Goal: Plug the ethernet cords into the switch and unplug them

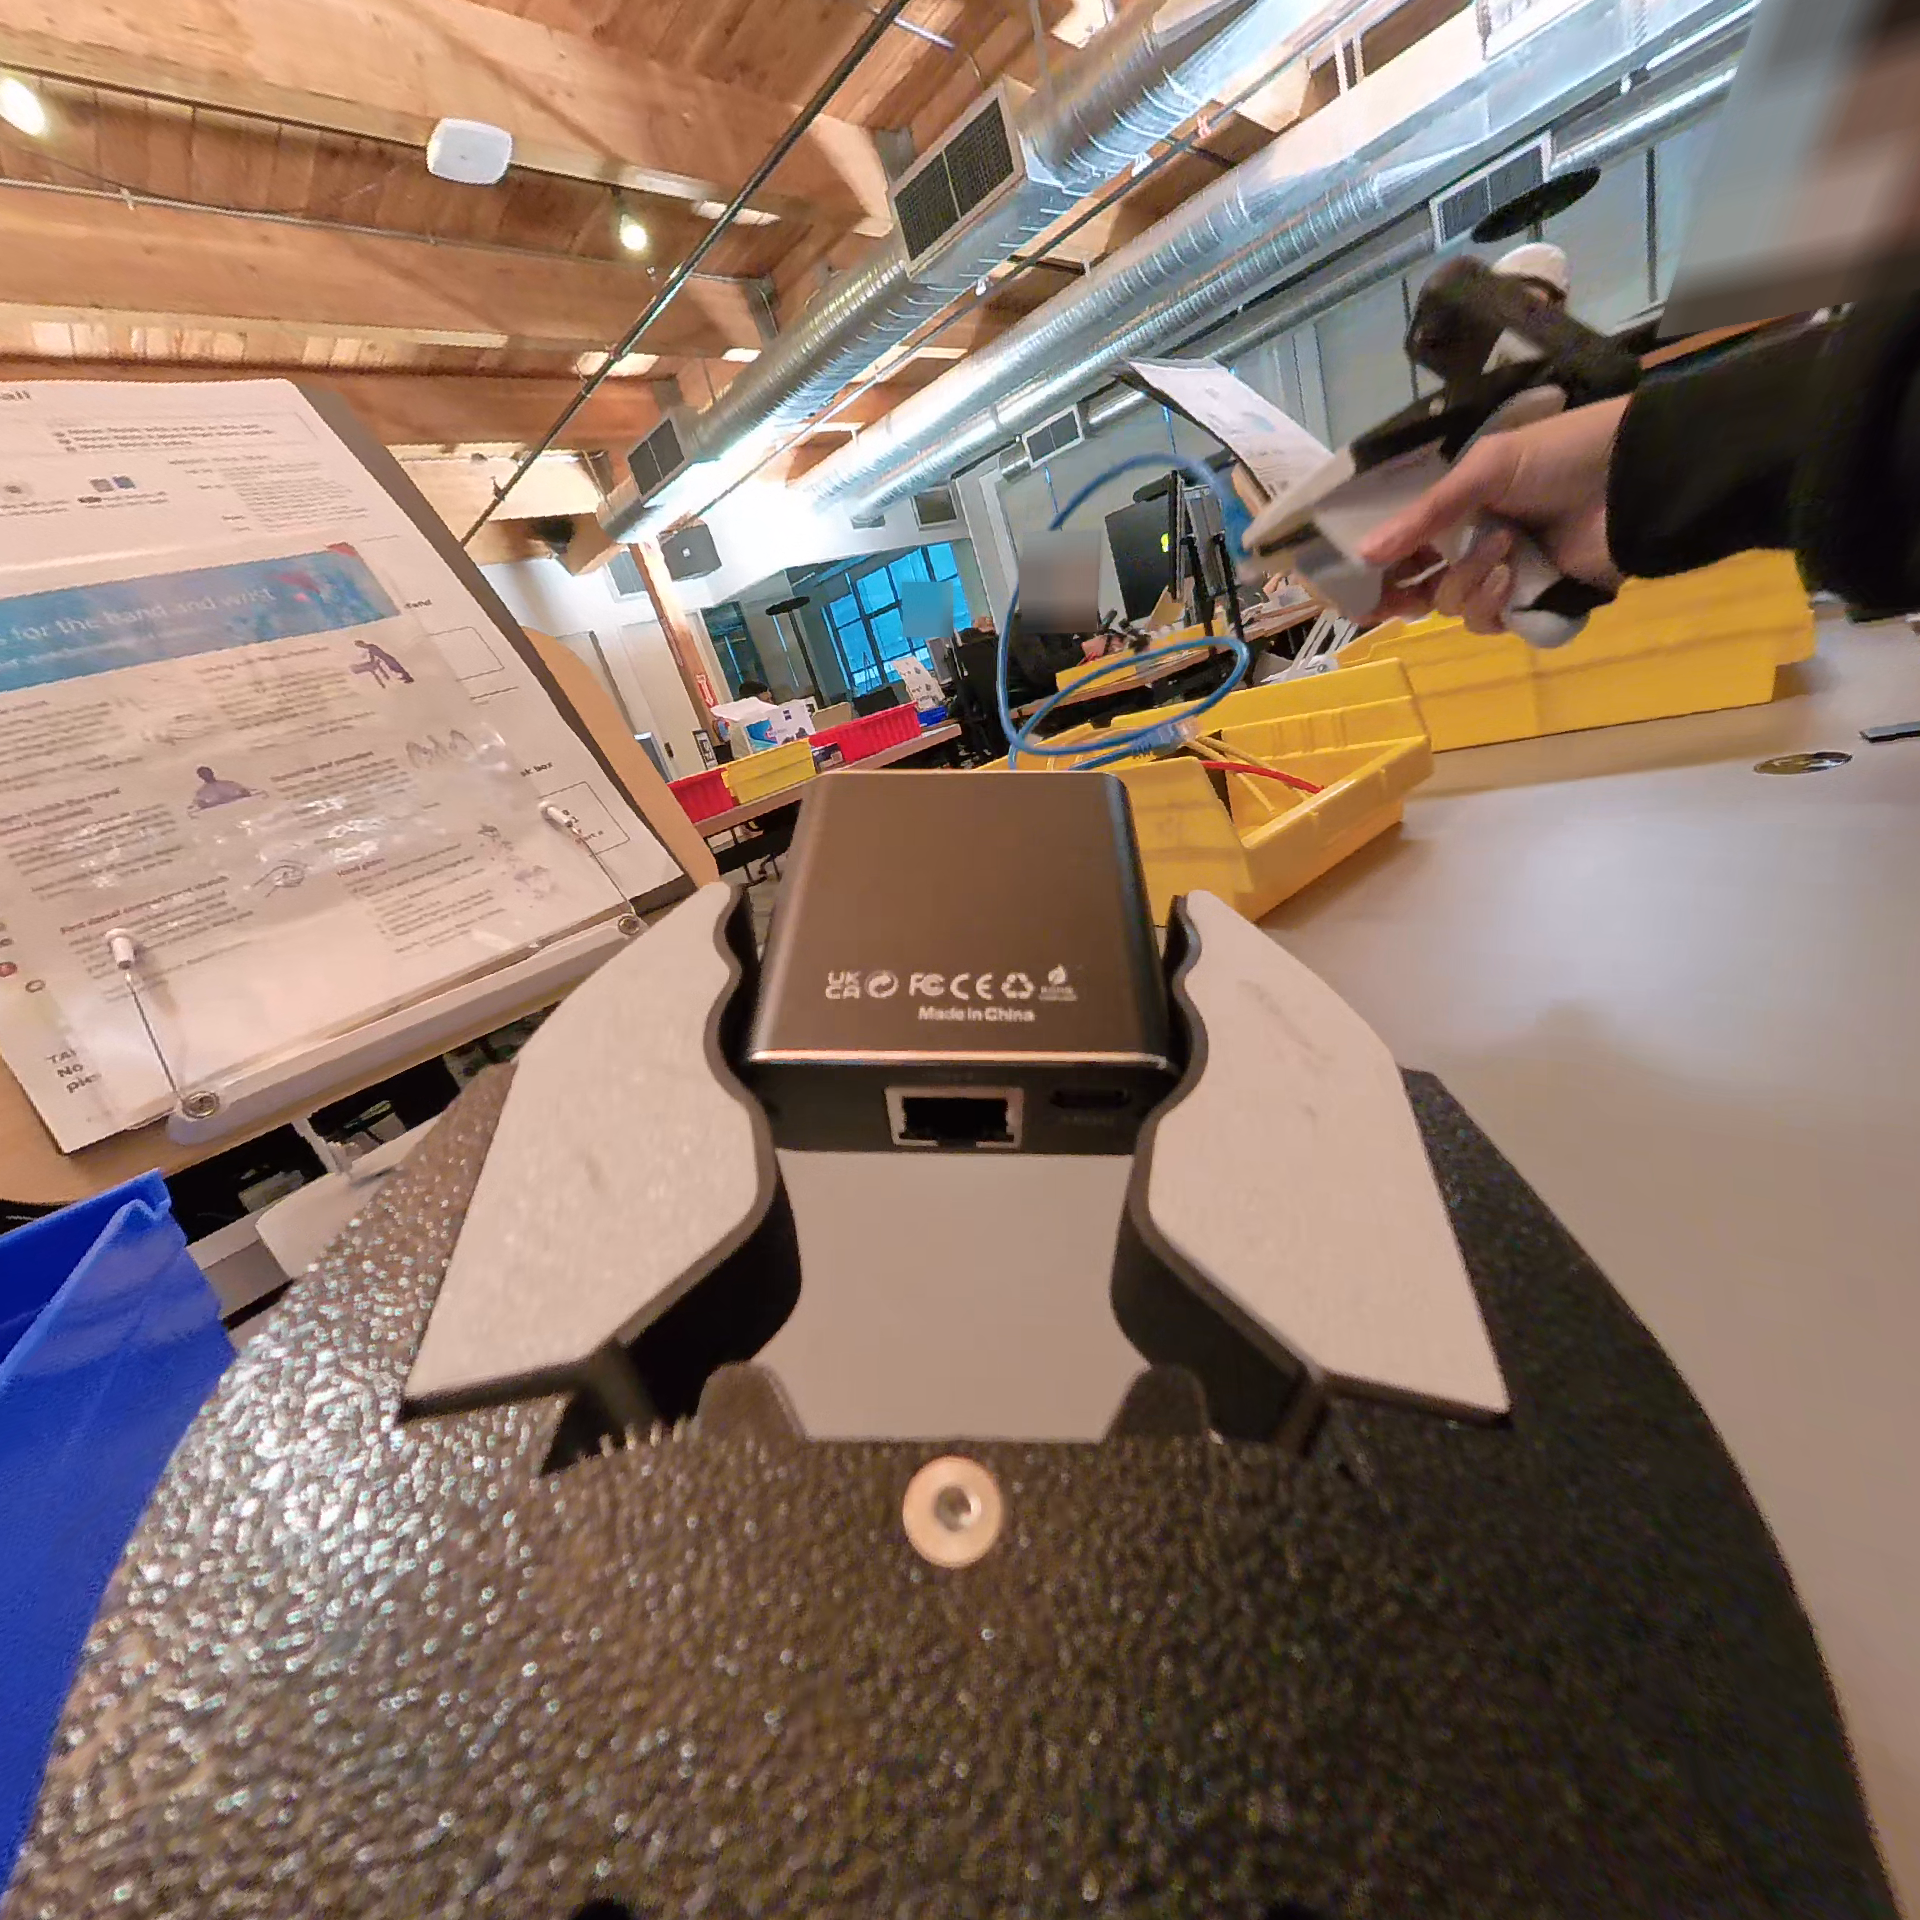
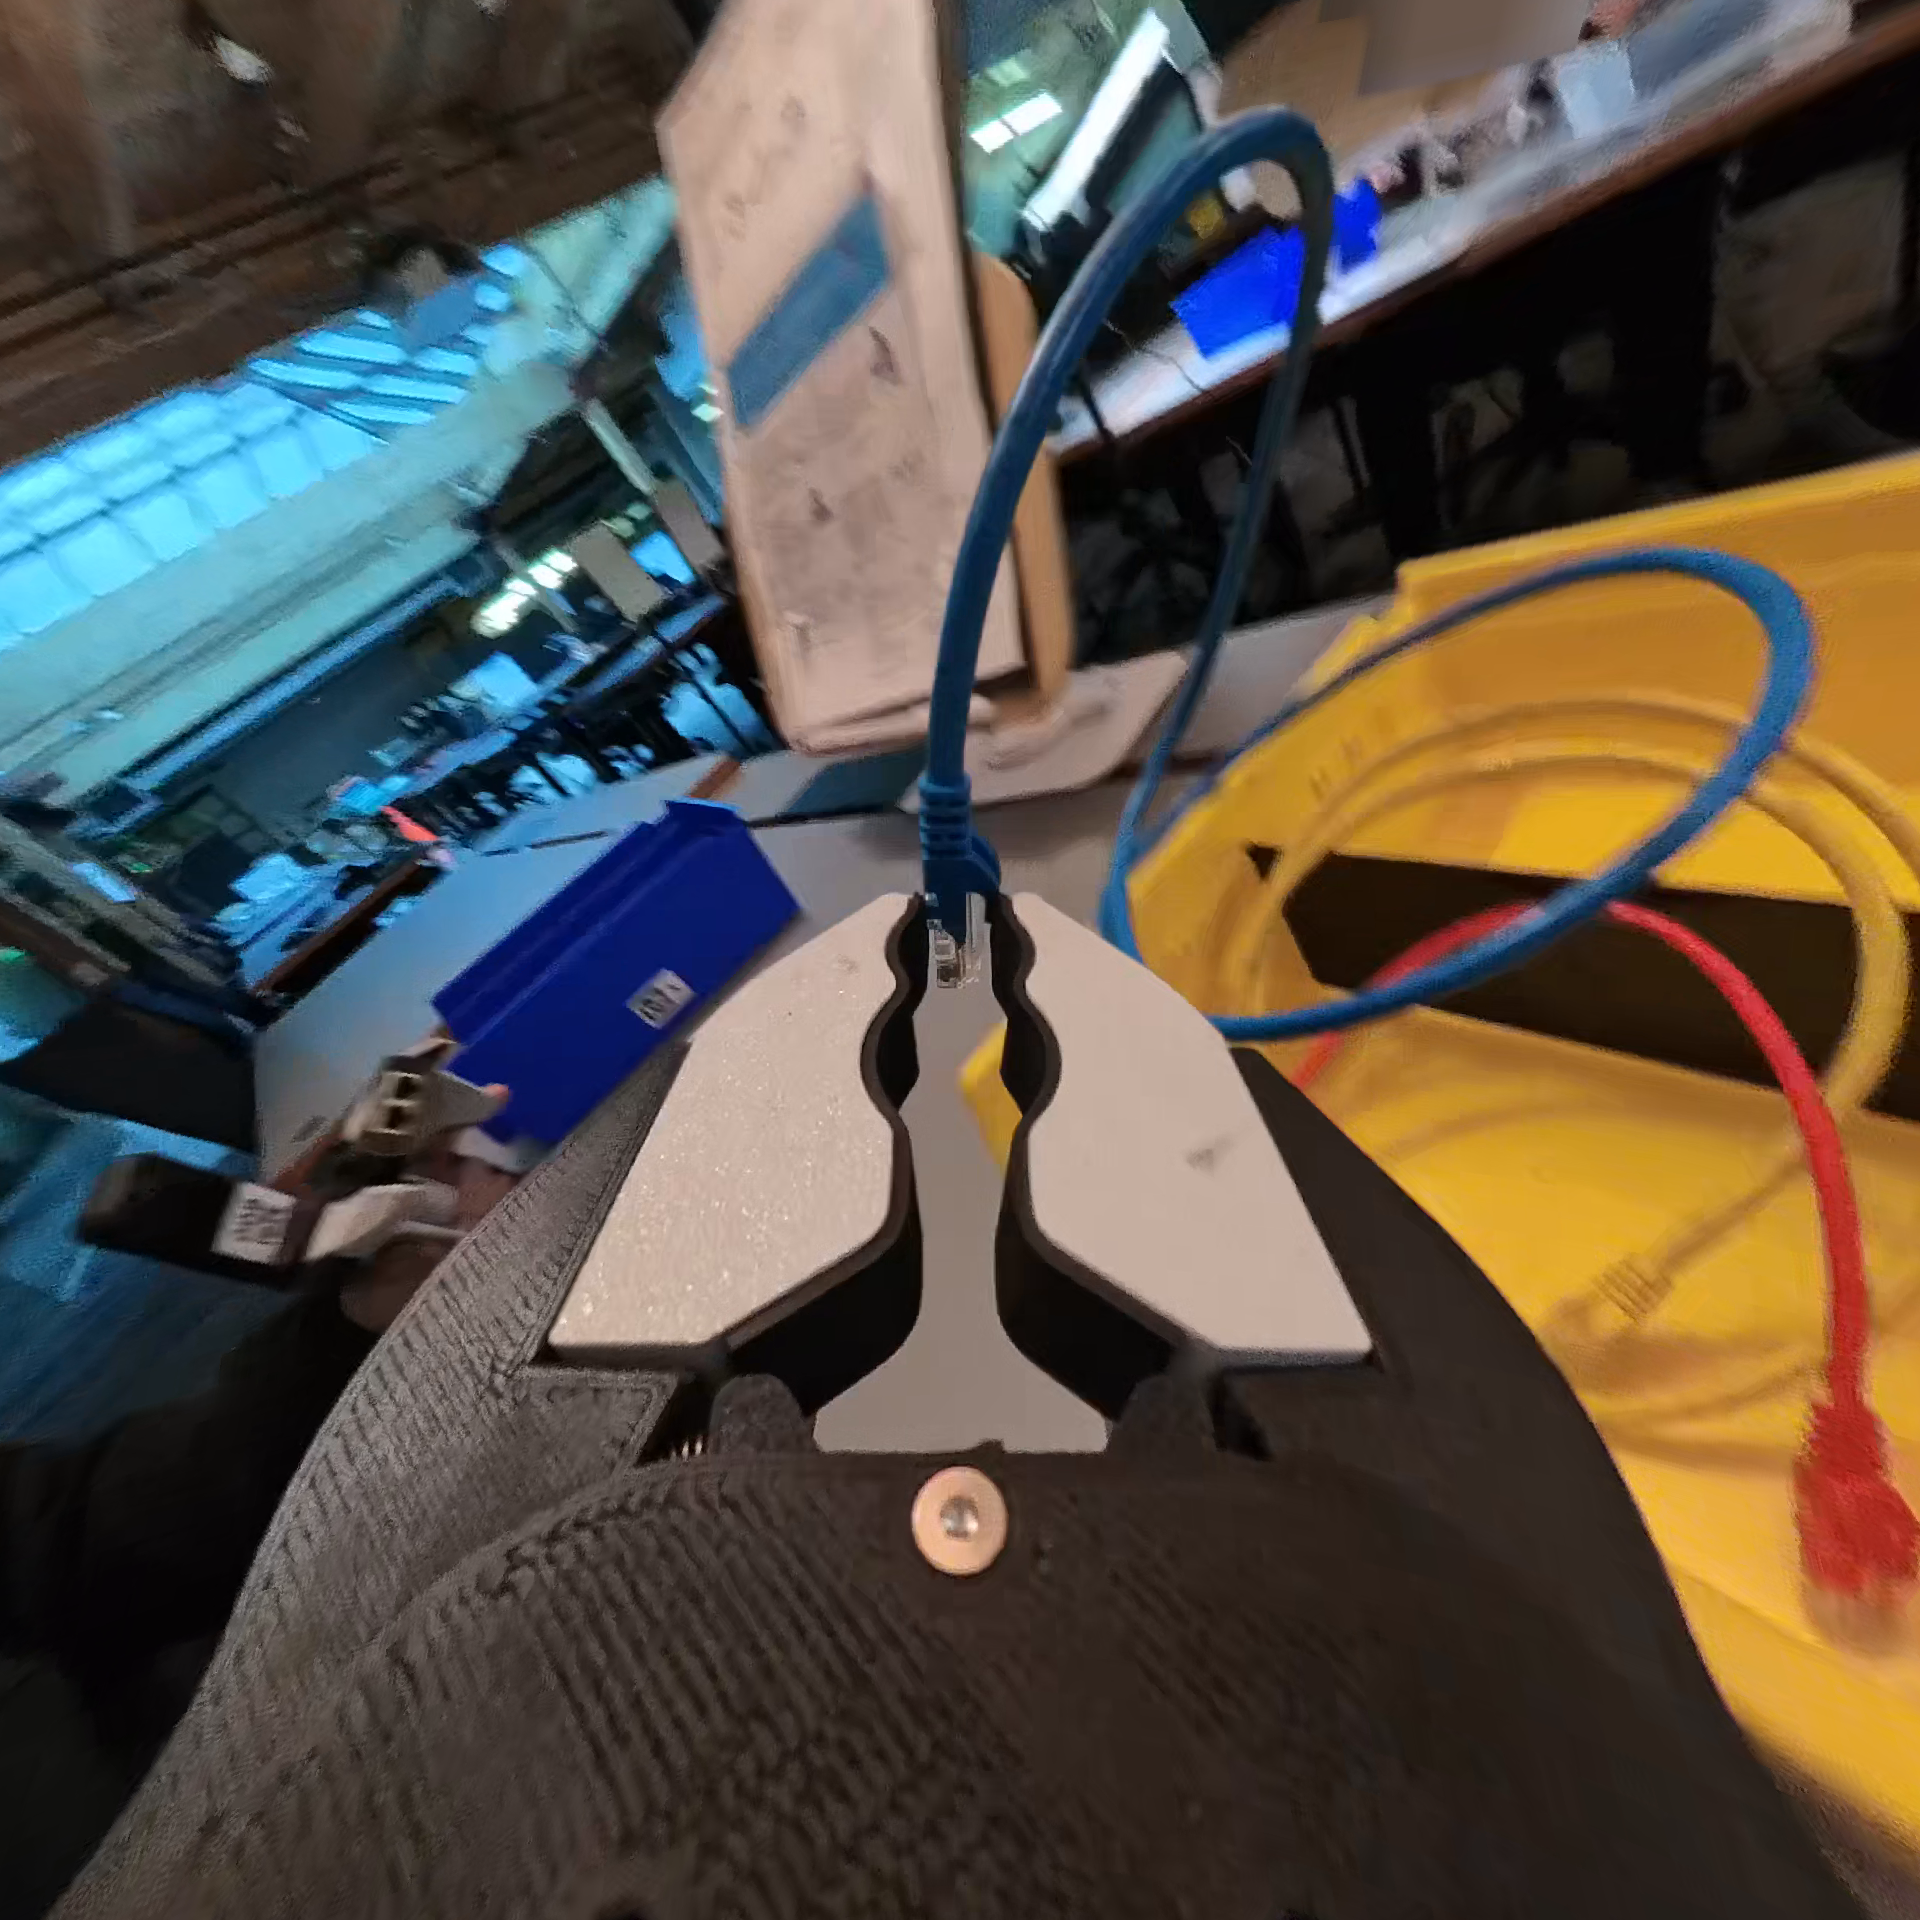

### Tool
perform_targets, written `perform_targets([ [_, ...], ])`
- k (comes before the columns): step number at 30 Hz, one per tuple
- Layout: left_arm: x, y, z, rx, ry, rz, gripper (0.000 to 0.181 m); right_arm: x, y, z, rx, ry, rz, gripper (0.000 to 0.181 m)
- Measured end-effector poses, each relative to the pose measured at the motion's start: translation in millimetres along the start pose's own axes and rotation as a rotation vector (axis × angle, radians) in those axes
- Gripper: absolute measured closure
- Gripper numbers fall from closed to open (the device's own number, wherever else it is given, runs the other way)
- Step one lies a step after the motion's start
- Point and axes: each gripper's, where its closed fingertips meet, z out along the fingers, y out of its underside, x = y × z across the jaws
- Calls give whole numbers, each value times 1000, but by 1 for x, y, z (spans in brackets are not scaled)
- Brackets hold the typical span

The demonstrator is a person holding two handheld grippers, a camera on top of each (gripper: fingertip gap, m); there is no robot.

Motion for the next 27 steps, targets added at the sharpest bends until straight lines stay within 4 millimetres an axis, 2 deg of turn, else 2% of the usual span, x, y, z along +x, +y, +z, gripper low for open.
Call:
perform_targets([
  [4, -2, 1, -1, -1, -2, -15, 107, 48, 32, -3, -109, 215, 53, 169],
  [7, -1, 1, 0, -1, 2, -25, 107, 68, 47, -10, -181, 315, 107, 169],
  [11, 1, 2, 0, -2, 9, -29, 107, 105, 69, -37, -390, 594, 13, 169],
  [13, 1, 2, 1, -3, 12, -33, 107, 113, 67, -47, -434, 673, -80, 169],
  [17, 1, 2, 1, 0, 15, -49, 107, 116, 63, -50, -434, 709, -143, 169],
  [18, 1, 2, 1, -1, 16, -50, 107, 118, 64, -52, -448, 731, -142, 158],
  [19, 1, 2, 1, -1, 16, -50, 107, 118, 69, -52, -488, 733, -128, 138],
  [21, 1, 2, 1, -1, 18, -52, 107, 117, 71, -54, -531, 750, -126, 130],
  [24, 2, 3, 1, -3, 24, -59, 107, 112, 42, -61, -446, 861, -246, 129],
  [25, 2, 3, 1, -4, 27, -62, 107, 104, 33, -59, -405, 870, -285, 133],
  [26, 3, 3, 2, -5, 34, -65, 107, 88, 29, -48, -371, 814, -307, 134],
  [27, 5, 3, 2, -6, 45, -68, 107, 65, 33, -31, -349, 698, -297, 128],
])
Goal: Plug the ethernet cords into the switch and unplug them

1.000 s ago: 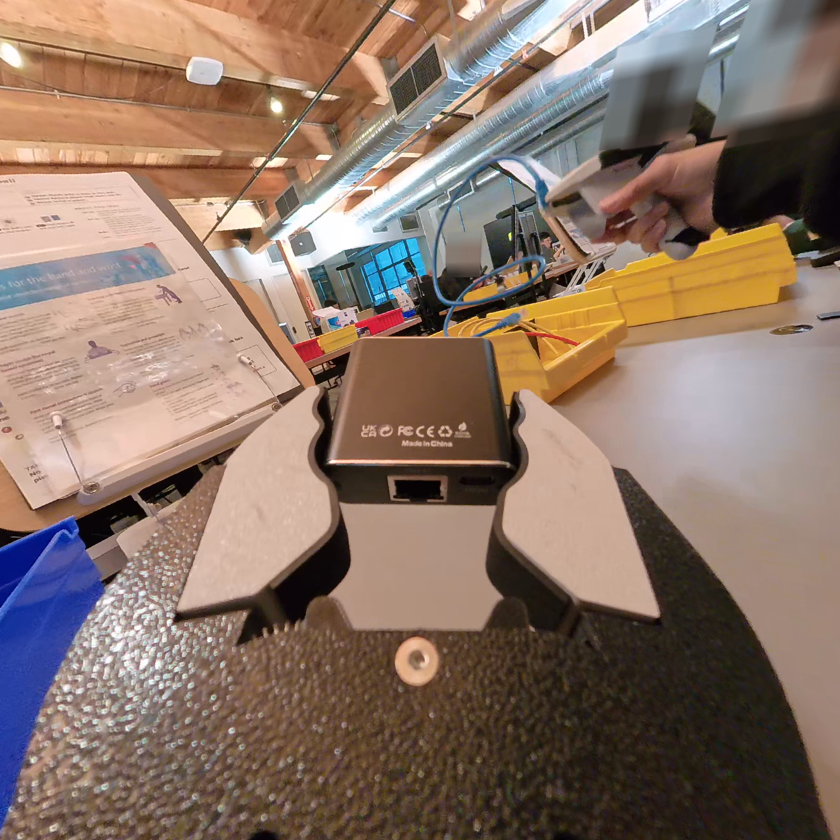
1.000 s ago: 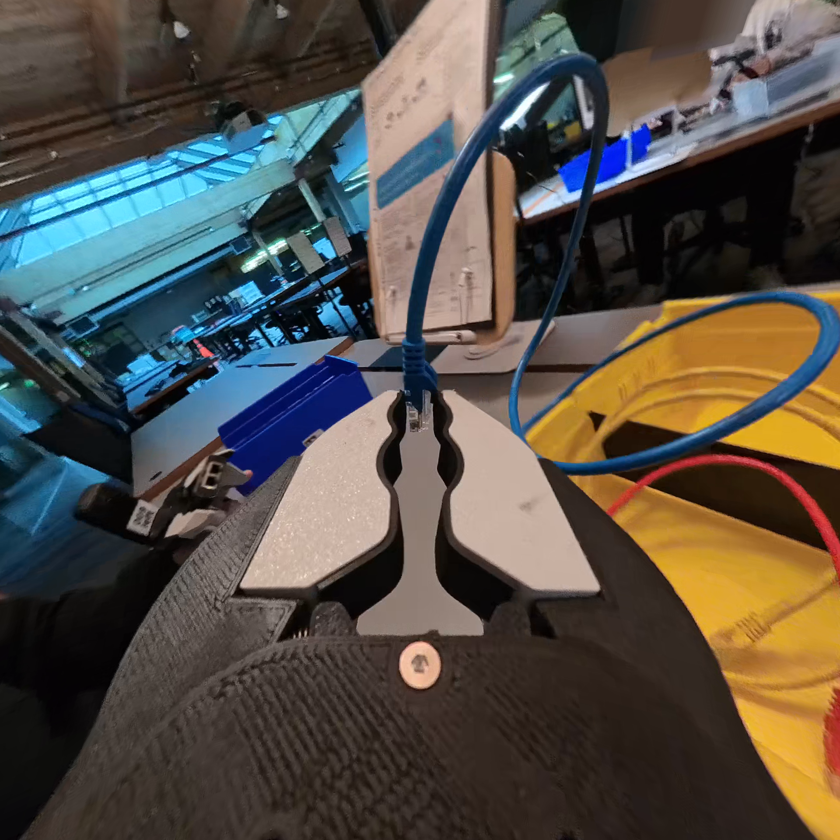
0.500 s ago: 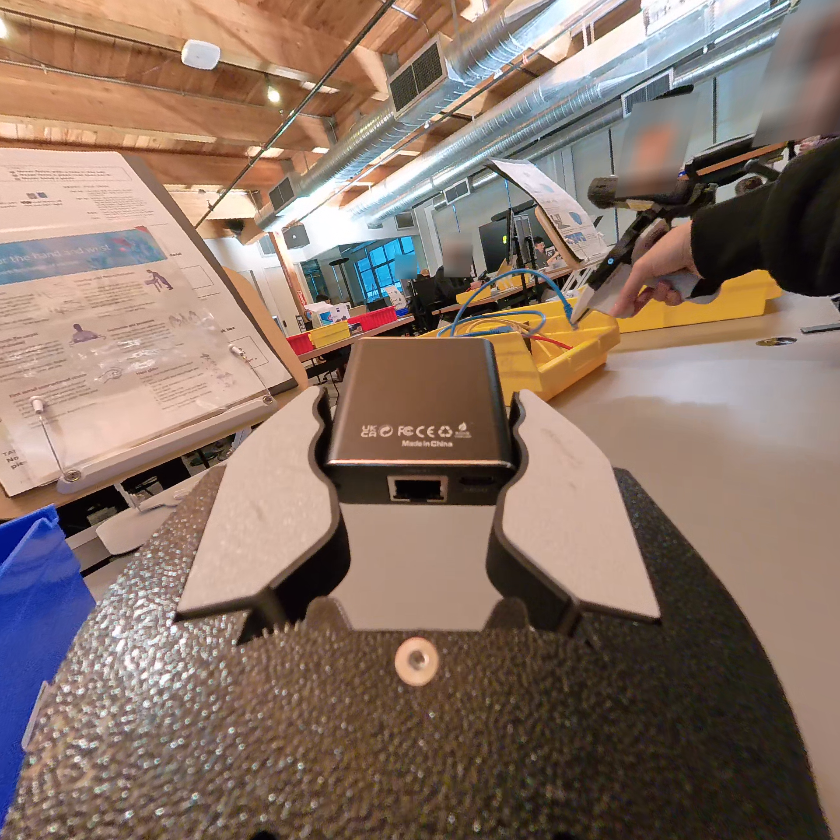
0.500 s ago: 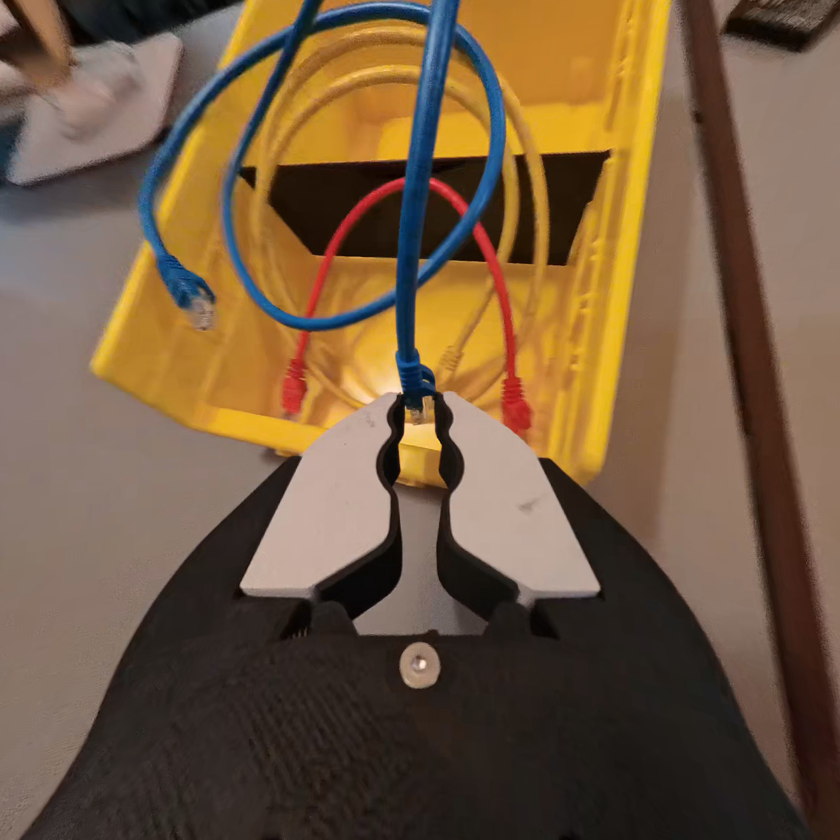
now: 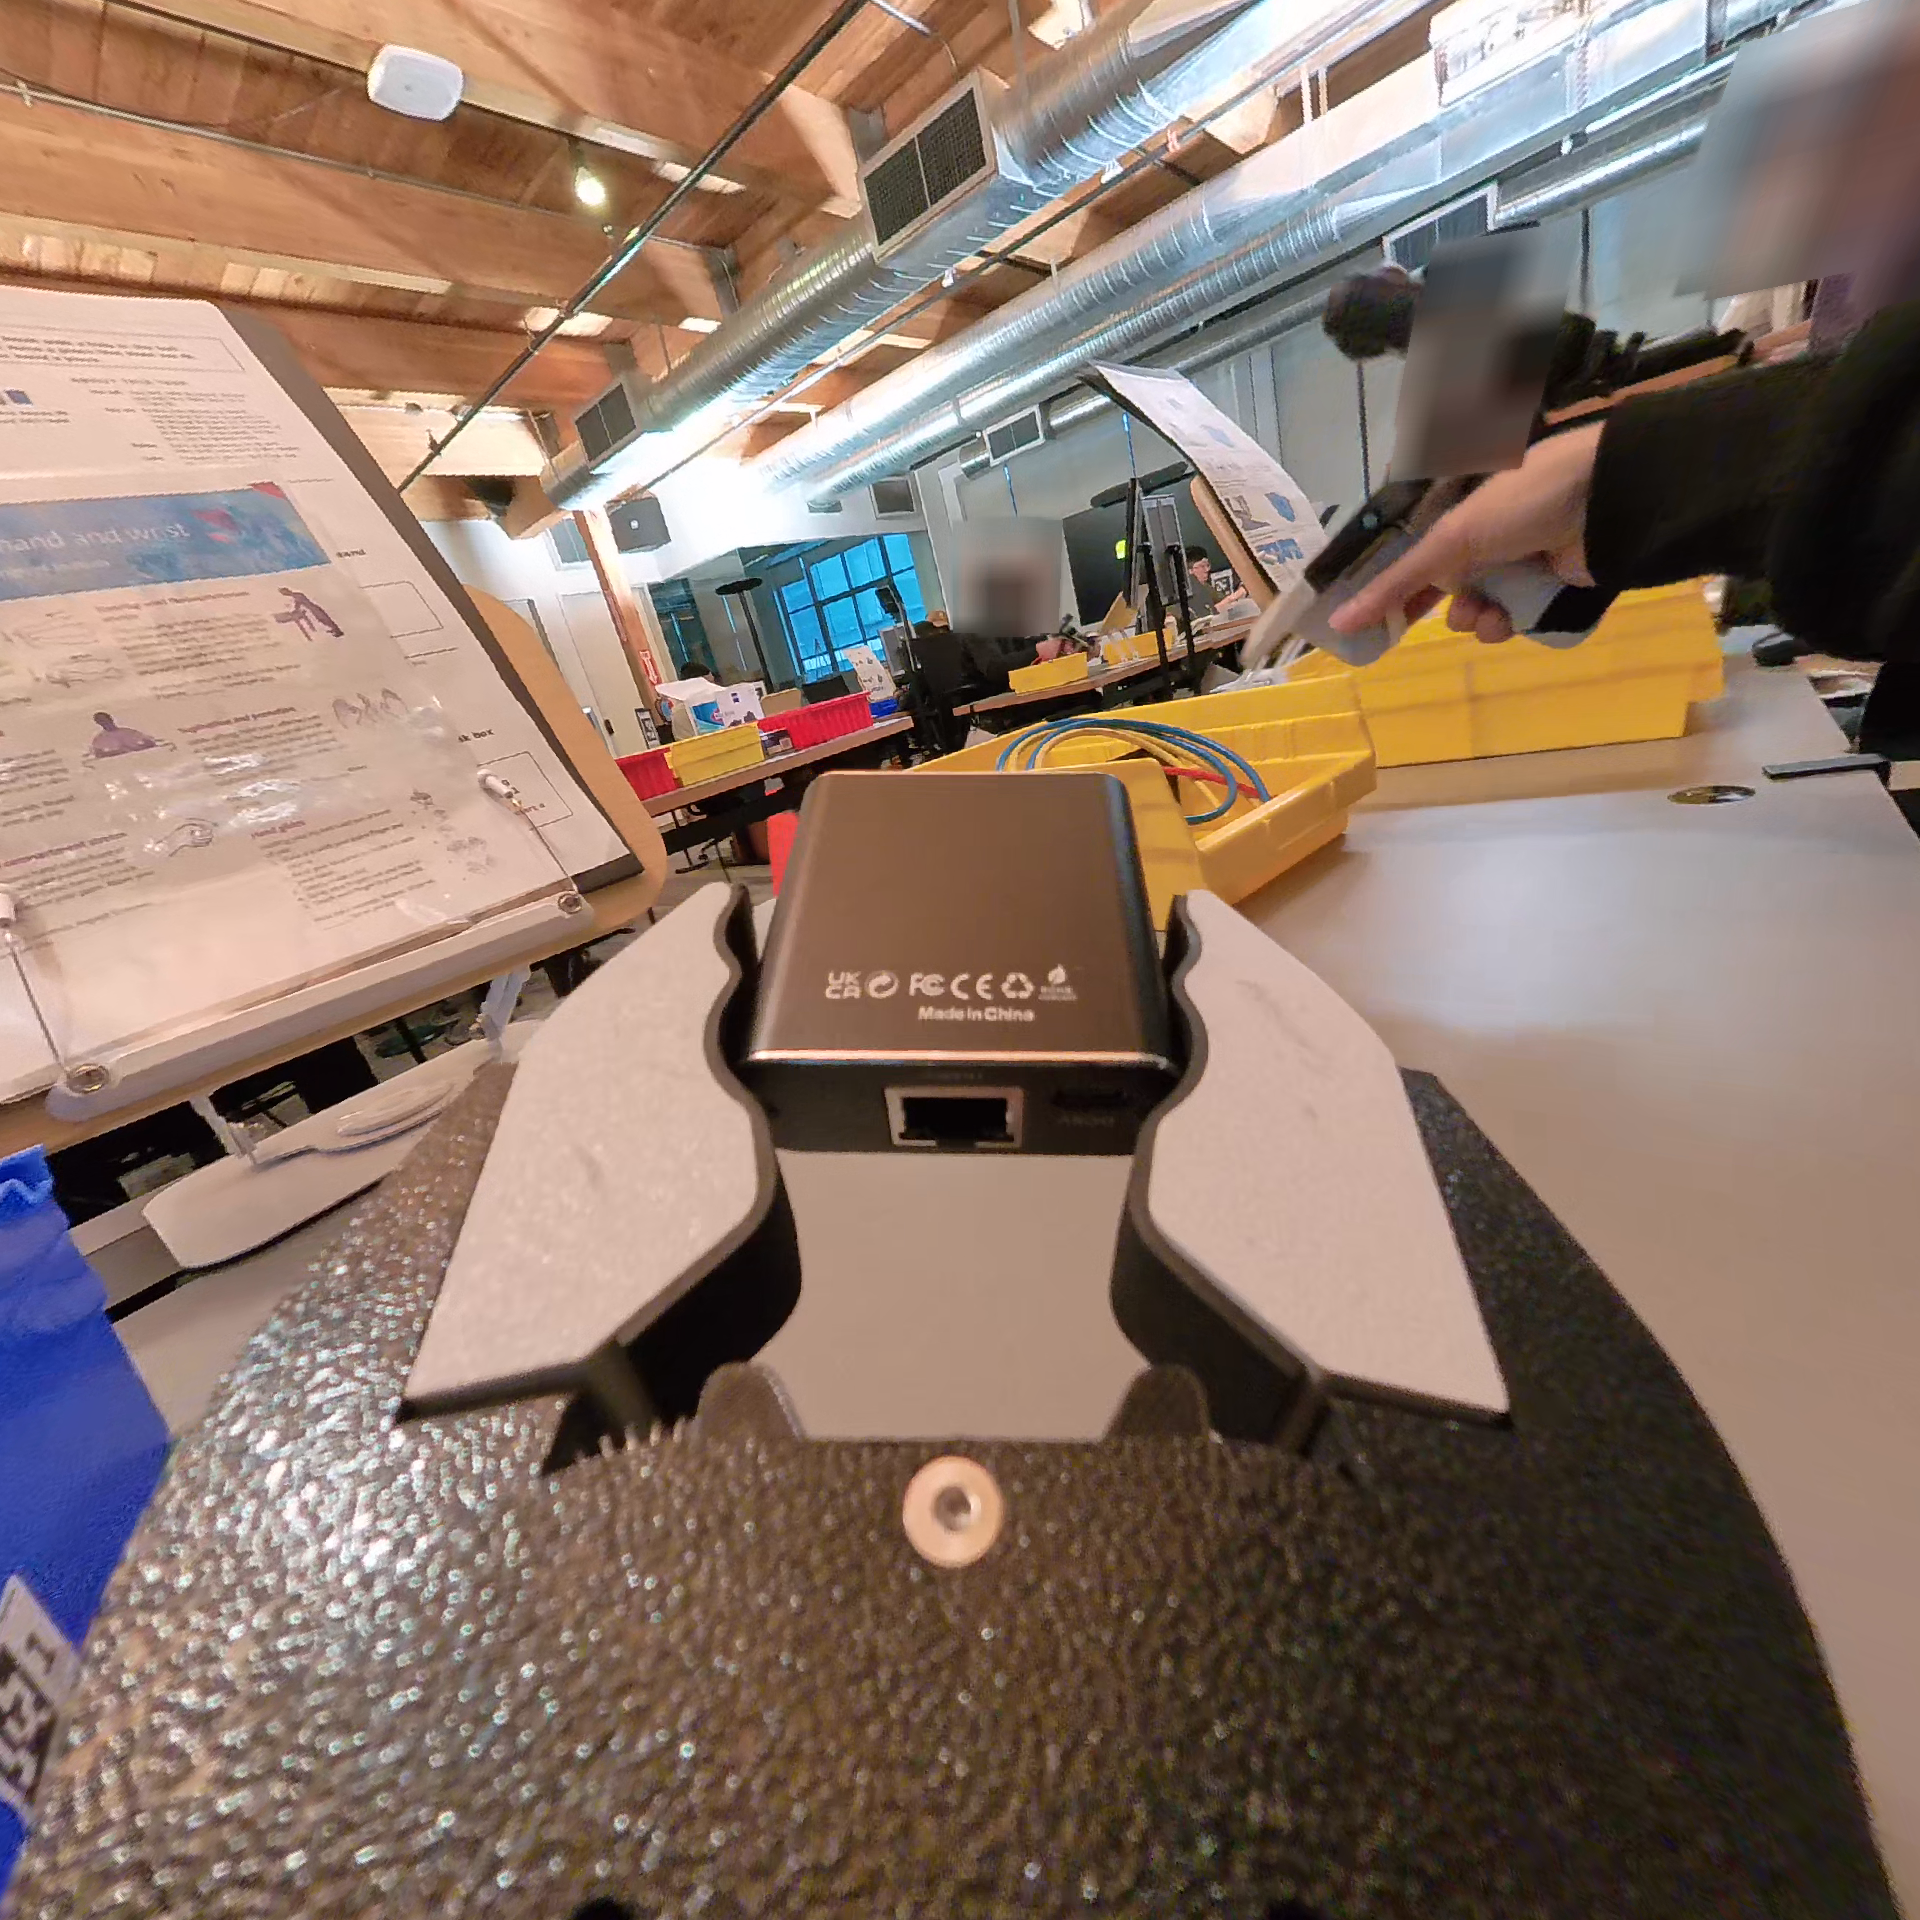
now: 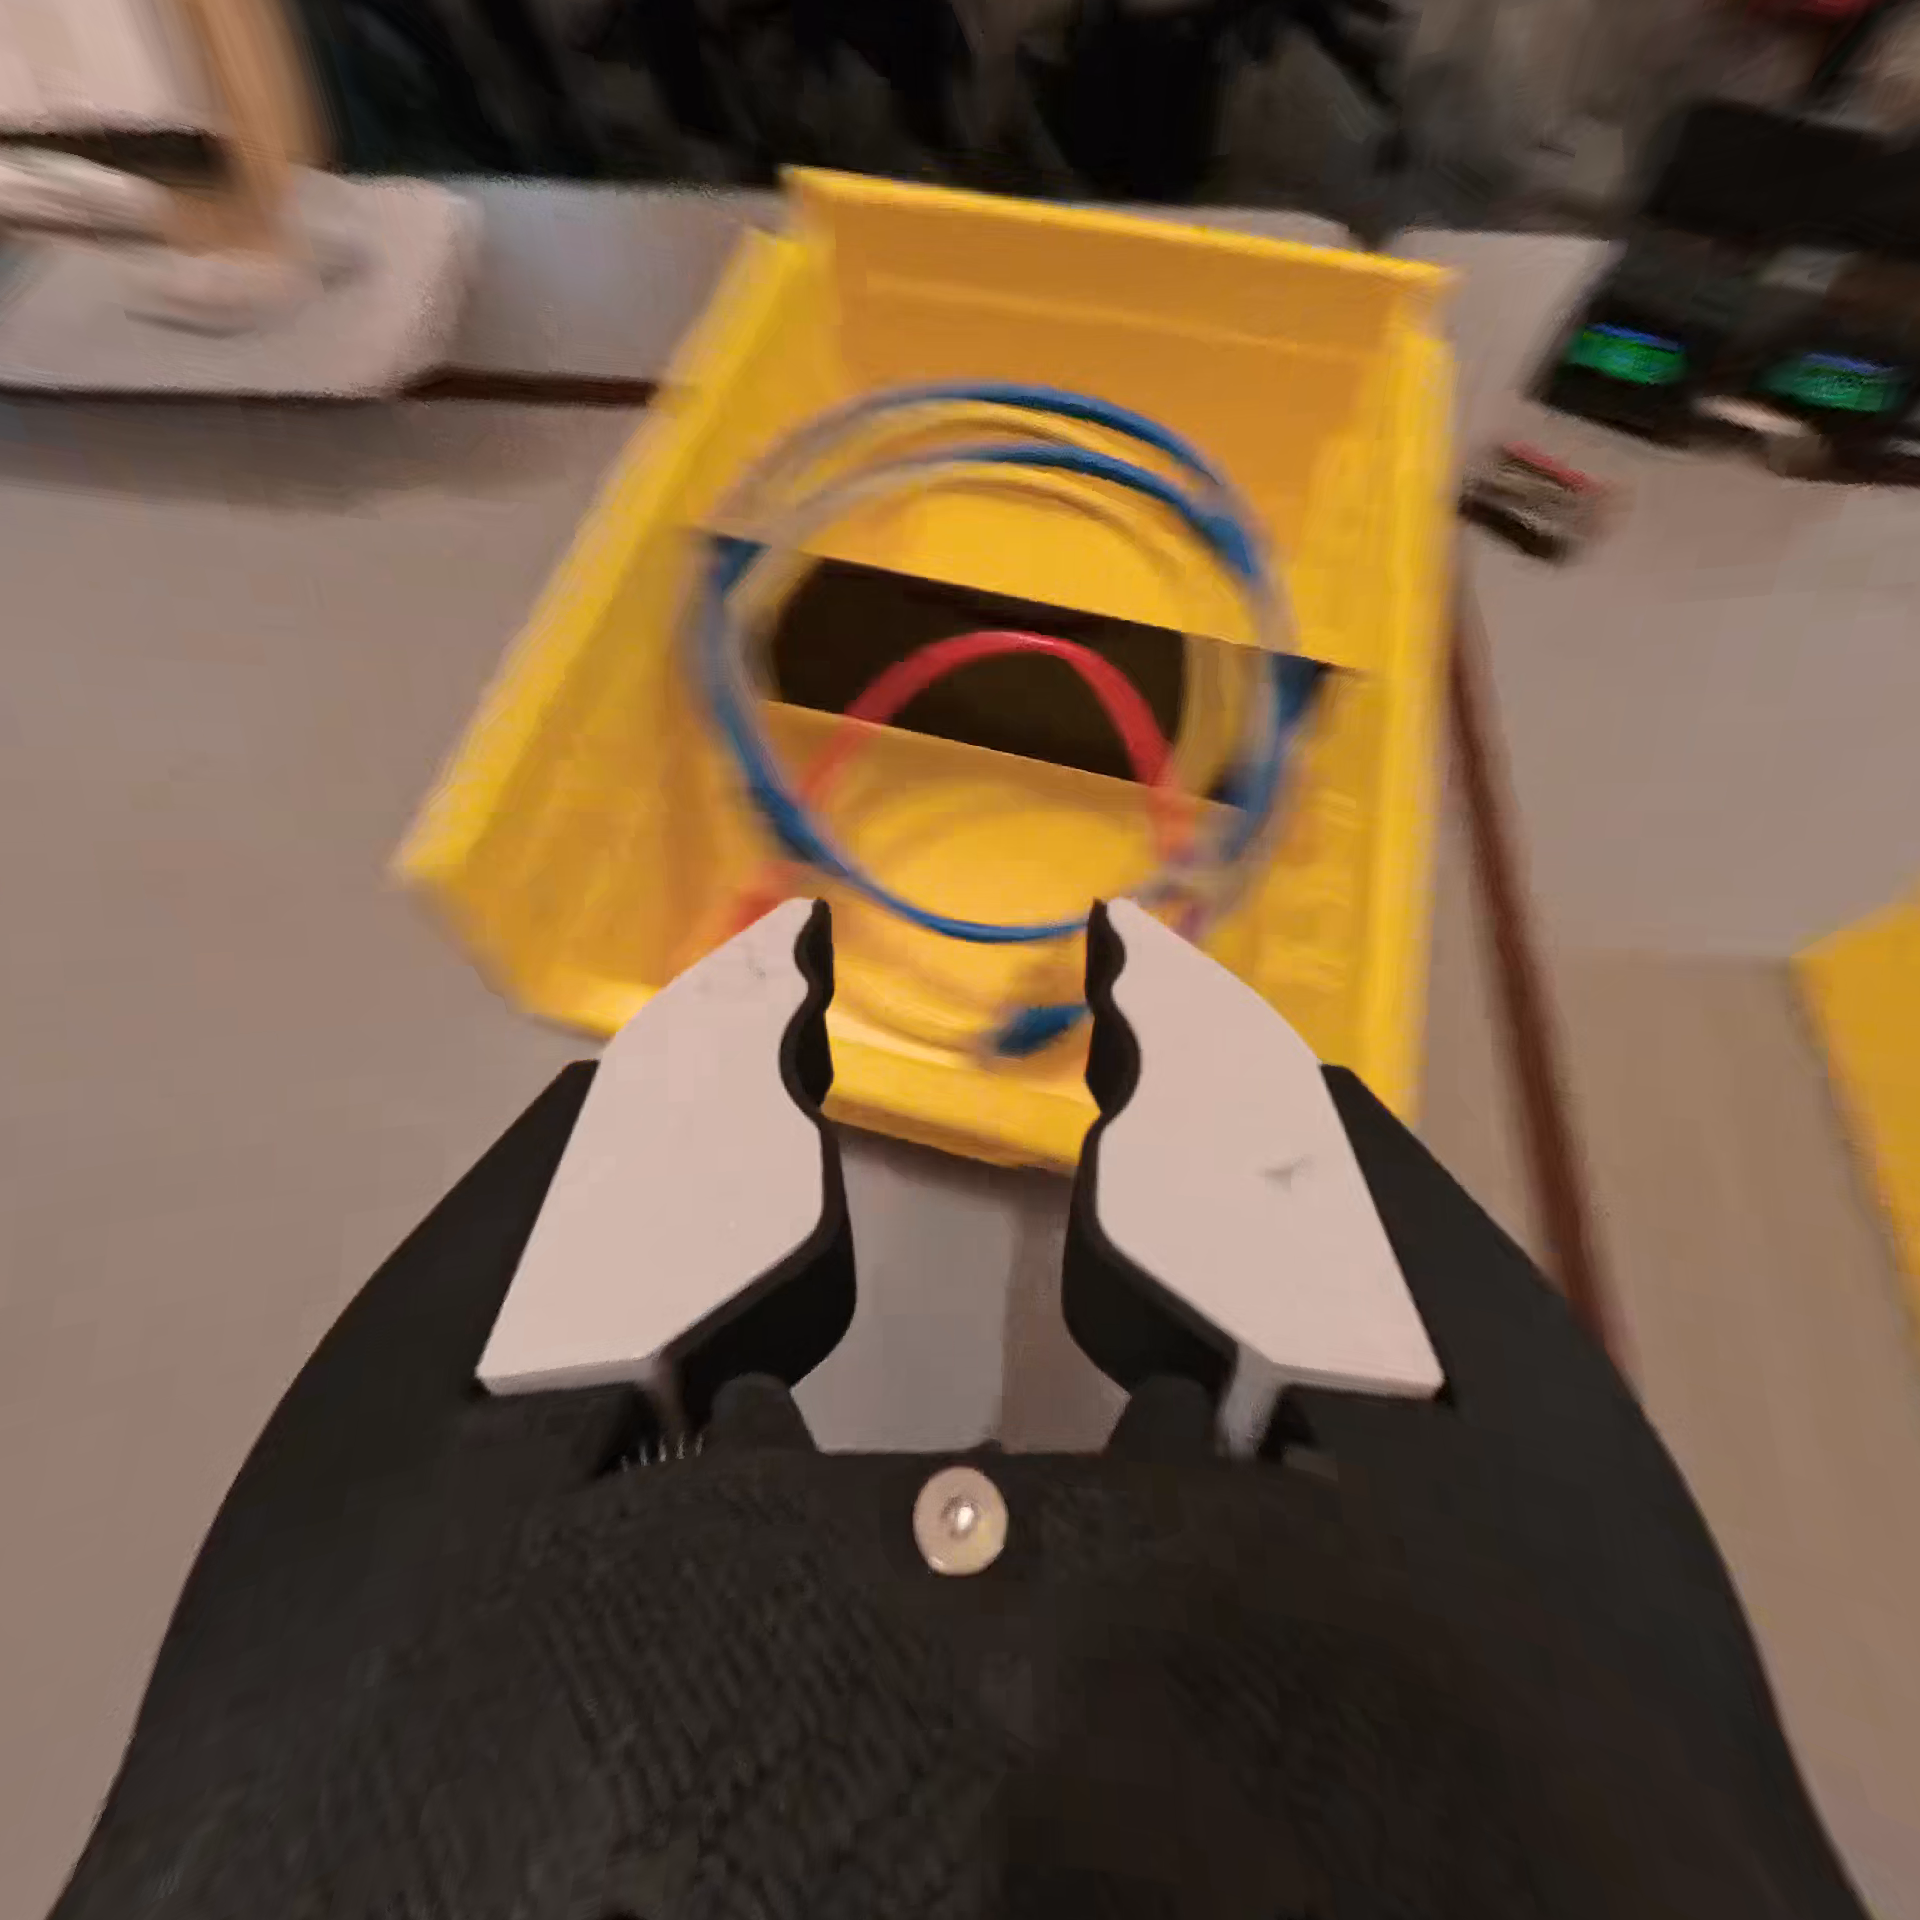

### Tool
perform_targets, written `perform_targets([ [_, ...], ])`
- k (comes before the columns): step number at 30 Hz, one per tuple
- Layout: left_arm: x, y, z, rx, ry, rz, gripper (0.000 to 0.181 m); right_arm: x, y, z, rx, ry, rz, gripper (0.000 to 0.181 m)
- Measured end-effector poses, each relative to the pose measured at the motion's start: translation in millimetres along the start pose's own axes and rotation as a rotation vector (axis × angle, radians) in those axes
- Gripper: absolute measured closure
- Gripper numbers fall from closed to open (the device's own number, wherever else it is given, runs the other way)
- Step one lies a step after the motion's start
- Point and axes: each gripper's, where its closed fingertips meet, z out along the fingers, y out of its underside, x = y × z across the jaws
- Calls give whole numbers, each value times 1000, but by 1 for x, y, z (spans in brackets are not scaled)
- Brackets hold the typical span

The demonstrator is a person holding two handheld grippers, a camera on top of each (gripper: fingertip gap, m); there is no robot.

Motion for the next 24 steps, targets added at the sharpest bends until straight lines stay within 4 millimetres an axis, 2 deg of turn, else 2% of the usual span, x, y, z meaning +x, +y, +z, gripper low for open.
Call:
perform_targets([
  [1, 2, 0, 1, 0, 13, -3, 107, -38, -5, -2, 24, -163, 22, 122],
  [2, 6, 0, 1, 3, 31, -5, 107, -84, -5, -8, 26, -375, 63, 116],
  [4, 16, -2, 2, 14, 90, -4, 107, -176, -2, -32, -33, -816, 189, 105],
  [5, 23, -4, 2, 26, 123, 3, 107, -216, 0, -49, -64, -1015, 237, 110],
  [6, 30, -7, 2, 40, 153, 19, 107, -249, 5, -61, -99, -1164, 262, 124],
  [7, 37, -9, 1, 52, 182, 41, 107, -276, 14, -67, -152, -1250, 256, 126],
  [9, 49, -10, 1, 58, 228, 88, 107, -322, 42, -67, -287, -1318, 196, 107],
  [11, 56, -9, 0, 50, 250, 144, 107, -361, 60, -78, -382, -1426, 165, 100],
  [13, 59, -4, 0, 27, 253, 205, 107, -388, 67, -90, -435, -1519, 146, 111],
  [15, 62, 0, 0, 6, 257, 258, 107, -405, 77, -94, -473, -1532, 69, 124],
  [16, 62, 0, 0, 1, 255, 276, 107, -409, 84, -90, -492, -1501, 11, 139],
  [17, 63, 1, 1, -7, 253, 290, 107, -412, 89, -84, -501, -1465, -31, 138],
  [19, 60, 5, 2, -28, 234, 324, 107, -415, 88, -85, -501, -1485, -54, 155],
  [24, 57, 12, 5, -85, 180, 376, 106, -409, 92, -76, -488, -1425, -228, 155],
])
